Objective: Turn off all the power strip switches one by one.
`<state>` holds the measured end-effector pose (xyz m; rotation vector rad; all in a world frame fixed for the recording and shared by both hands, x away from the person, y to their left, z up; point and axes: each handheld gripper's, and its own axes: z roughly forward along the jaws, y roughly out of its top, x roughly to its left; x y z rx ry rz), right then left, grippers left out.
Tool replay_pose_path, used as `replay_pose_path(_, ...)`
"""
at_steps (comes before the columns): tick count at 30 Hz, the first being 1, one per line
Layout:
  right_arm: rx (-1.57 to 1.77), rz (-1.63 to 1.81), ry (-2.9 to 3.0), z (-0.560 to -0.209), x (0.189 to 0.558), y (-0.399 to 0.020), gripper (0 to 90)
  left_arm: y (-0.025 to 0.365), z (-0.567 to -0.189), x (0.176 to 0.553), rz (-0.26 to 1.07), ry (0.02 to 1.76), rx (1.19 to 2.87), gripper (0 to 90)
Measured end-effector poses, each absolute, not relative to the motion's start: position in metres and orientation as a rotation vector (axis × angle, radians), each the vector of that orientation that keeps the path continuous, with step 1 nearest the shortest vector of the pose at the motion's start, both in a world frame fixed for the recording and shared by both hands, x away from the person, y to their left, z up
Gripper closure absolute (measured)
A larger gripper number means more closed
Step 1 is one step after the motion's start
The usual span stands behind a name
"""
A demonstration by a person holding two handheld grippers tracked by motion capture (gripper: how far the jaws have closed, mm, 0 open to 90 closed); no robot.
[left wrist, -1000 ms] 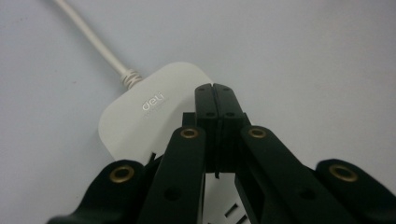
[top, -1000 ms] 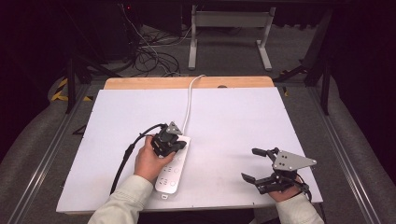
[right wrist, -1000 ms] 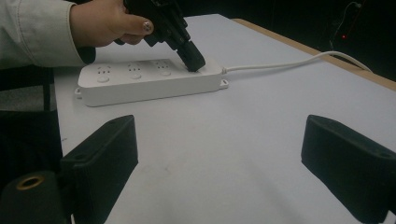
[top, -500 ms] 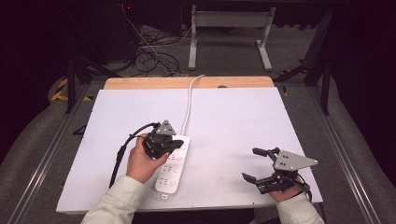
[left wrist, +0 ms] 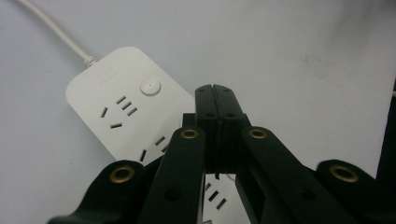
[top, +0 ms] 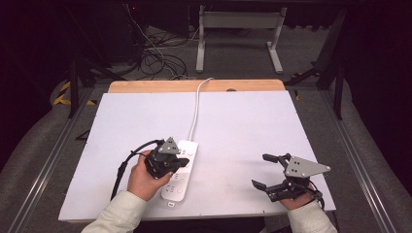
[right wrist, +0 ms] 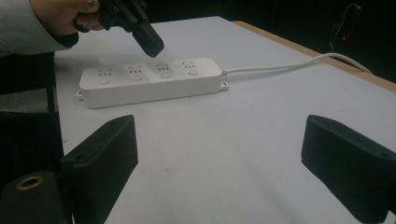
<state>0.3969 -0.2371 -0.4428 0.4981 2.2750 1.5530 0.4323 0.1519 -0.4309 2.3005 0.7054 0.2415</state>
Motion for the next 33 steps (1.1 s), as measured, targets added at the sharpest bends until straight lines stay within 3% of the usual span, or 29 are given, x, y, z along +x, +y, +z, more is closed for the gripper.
replay_pose_path(33, 0.493, 1.547, 2.277, -0.443, 0.397, -0.237, 11.2, 0.145, -0.45, 0.446, 0.274, 0.745, 2.359, 90.0)
